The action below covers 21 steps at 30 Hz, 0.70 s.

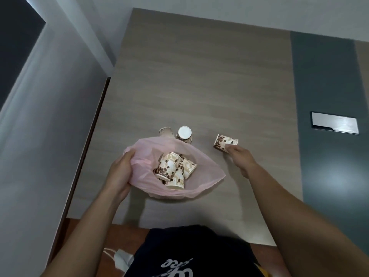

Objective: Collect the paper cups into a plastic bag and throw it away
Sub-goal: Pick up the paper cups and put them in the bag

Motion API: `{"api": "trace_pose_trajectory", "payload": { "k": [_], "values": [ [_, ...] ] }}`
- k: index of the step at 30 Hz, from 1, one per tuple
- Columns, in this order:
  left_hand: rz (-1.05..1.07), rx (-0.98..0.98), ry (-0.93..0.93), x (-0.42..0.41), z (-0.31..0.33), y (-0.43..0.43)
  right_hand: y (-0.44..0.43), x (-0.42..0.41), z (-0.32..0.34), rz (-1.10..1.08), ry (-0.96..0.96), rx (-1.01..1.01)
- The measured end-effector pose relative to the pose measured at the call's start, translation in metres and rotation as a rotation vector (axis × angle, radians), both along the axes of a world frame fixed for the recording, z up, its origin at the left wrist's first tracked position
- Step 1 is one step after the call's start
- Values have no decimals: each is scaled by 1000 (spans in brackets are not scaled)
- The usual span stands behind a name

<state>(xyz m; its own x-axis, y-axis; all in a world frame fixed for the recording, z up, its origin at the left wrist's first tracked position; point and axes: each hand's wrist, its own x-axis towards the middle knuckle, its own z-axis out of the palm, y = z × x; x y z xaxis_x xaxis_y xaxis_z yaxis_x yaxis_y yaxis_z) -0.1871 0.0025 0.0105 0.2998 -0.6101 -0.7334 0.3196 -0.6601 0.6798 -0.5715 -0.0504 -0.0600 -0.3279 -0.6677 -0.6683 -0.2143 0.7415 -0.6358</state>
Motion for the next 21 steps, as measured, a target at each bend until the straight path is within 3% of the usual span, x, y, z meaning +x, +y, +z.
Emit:
{"api": "trace_pose_trajectory", "payload": {
  "k": [3, 6, 11, 15, 21],
  "values": [
    [-55, -39, 55, 3, 3, -3, 0, 2, -8, -84, -25, -20],
    [-251, -106, 131, 12, 5, -2, 1, 2, -9, -193, -29, -117],
    [-559, -191, -64, 13, 6, 4, 11, 6, 10, -215, -106, -282],
    [-475, -239, -235, 1, 14, 3, 28, 29, 27, 61, -248, -260],
    [-372, -234, -111, -16, 14, 2, 53, 96, 46, 559, -262, -305]
  ]
}}
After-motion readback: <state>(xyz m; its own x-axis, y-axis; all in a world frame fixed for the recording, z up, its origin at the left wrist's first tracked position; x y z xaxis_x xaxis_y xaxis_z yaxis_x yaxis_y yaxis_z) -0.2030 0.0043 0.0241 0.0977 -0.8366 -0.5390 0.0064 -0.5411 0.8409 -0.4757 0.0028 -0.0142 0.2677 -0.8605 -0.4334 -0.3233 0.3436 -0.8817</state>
